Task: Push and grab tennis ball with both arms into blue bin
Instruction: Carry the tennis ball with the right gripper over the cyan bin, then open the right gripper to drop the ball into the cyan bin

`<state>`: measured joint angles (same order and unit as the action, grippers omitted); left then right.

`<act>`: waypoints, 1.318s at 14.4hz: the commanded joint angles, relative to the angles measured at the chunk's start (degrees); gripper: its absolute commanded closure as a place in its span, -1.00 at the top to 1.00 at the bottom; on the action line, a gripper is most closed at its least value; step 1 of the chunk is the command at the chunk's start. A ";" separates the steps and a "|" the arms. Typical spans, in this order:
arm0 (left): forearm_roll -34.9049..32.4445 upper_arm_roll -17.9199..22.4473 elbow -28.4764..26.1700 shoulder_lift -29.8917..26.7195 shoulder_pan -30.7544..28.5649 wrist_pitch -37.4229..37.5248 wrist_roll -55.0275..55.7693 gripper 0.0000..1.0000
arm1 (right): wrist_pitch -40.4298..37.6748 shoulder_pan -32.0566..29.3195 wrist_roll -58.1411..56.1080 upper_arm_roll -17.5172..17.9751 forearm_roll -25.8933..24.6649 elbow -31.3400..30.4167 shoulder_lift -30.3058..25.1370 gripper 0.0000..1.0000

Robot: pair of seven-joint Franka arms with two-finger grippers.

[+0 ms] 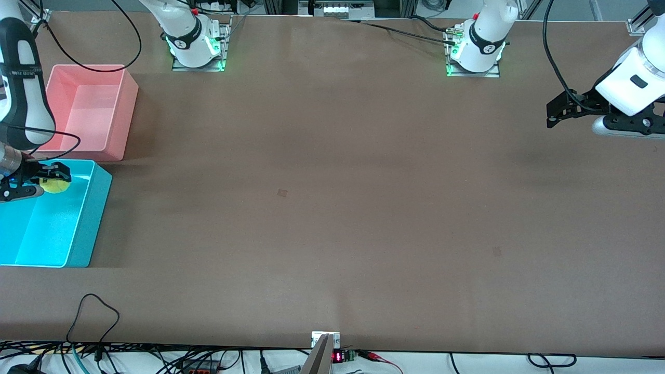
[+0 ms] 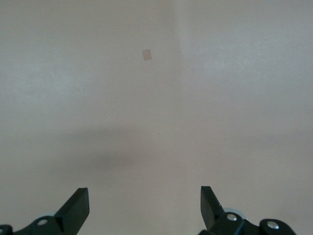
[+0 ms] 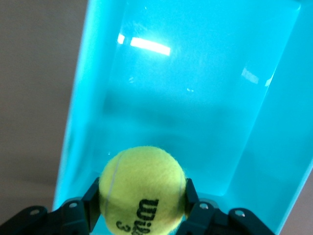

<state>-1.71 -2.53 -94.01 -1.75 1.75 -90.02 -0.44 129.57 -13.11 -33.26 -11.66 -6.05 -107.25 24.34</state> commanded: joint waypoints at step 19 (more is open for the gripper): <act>-1.02 -0.19 1.98 0.96 -0.35 1.34 -1.23 1.00 | 2.44 -3.85 0.65 0.32 -1.07 2.57 8.01 1.00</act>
<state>-1.80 -2.51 -93.99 -1.75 1.72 -89.97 -0.45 132.11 -16.37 -33.26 -11.98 -6.18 -105.61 32.20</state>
